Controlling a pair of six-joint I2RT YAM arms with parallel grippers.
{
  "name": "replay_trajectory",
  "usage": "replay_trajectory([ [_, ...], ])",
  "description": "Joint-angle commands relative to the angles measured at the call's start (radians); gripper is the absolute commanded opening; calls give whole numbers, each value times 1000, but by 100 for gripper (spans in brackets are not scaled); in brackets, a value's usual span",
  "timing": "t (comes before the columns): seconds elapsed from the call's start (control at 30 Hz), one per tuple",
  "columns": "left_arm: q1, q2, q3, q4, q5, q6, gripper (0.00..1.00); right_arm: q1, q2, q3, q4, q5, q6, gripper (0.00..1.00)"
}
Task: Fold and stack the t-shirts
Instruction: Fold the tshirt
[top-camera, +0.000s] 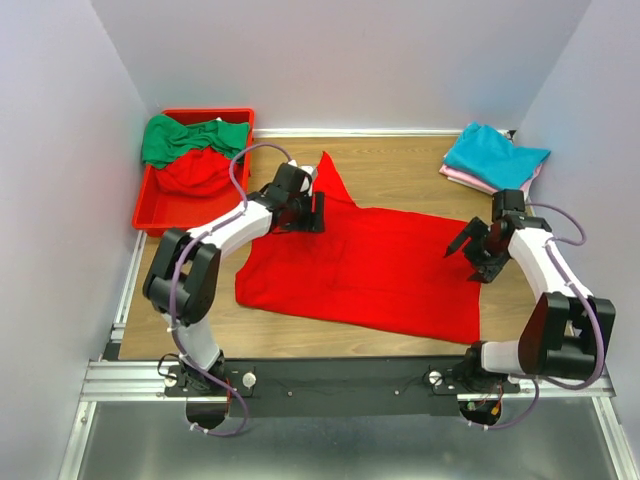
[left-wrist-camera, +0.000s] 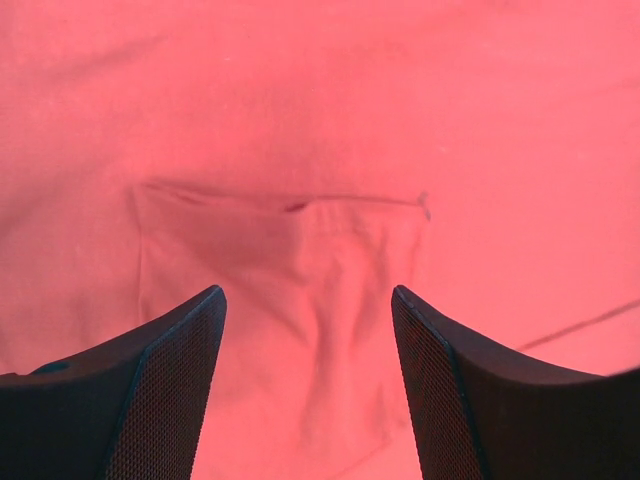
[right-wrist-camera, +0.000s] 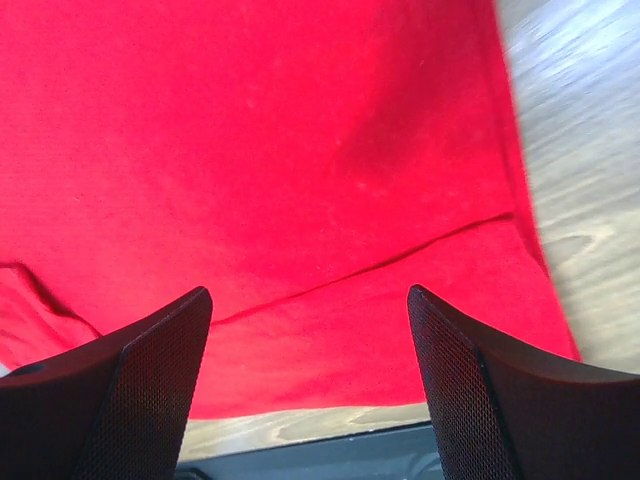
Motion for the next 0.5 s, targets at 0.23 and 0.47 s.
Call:
replay_trajectory([
  [0.23,-6,151,-24,87,29,10,75,-1,134,-88,109,-41,-42,86],
  [0.47,-6,157,-111,130,36,-2,75,-4,243,-111,101,40,-39,87],
])
